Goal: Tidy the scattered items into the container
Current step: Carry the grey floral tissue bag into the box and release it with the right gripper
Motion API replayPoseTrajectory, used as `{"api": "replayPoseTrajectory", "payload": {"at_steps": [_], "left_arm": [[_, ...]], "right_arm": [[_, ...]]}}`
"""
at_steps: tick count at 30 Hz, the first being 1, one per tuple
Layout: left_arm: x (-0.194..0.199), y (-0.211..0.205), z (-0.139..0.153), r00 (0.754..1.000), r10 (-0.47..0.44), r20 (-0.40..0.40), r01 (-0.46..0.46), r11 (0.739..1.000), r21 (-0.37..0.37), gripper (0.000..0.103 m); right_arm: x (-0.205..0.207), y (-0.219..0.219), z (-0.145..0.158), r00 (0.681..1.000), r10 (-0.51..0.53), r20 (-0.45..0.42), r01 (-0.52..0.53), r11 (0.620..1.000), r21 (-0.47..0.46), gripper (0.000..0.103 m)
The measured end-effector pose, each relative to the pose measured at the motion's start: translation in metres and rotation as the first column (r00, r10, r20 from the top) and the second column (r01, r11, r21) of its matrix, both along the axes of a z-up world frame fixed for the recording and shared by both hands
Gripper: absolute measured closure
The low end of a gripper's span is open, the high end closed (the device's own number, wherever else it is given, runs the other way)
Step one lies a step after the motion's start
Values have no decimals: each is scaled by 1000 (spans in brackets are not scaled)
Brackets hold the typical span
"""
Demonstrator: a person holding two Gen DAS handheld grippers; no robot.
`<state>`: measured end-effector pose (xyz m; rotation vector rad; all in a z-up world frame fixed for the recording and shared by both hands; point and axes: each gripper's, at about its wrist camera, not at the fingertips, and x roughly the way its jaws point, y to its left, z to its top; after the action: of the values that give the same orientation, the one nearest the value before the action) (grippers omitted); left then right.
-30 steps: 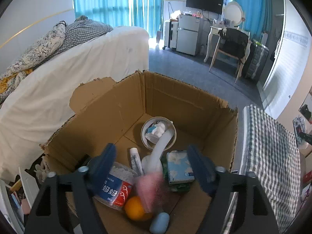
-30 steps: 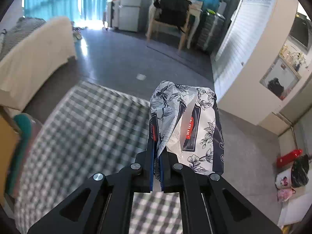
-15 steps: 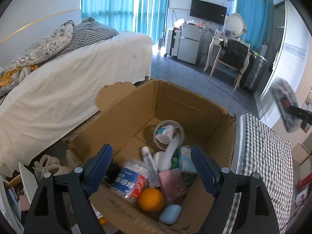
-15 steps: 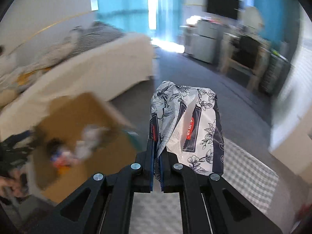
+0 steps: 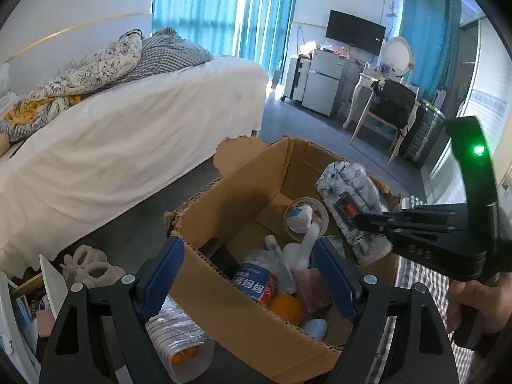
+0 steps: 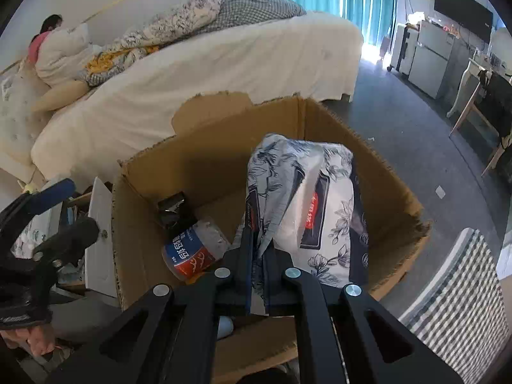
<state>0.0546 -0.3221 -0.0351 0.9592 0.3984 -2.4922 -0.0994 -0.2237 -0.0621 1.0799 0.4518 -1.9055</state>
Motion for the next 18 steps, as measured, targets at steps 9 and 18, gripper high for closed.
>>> {"api": "replayPoseTrajectory", "payload": {"at_steps": [9, 18], "left_arm": [[1, 1, -3, 1000, -7, 3, 7, 1000, 8, 18], [-5, 12, 2, 1000, -25, 2, 25, 1000, -1, 14]], "right_arm": [[-9, 4, -5, 999, -54, 7, 54, 998, 14, 53], [-7, 30, 15, 993, -110, -37, 109, 993, -35, 19]]}}
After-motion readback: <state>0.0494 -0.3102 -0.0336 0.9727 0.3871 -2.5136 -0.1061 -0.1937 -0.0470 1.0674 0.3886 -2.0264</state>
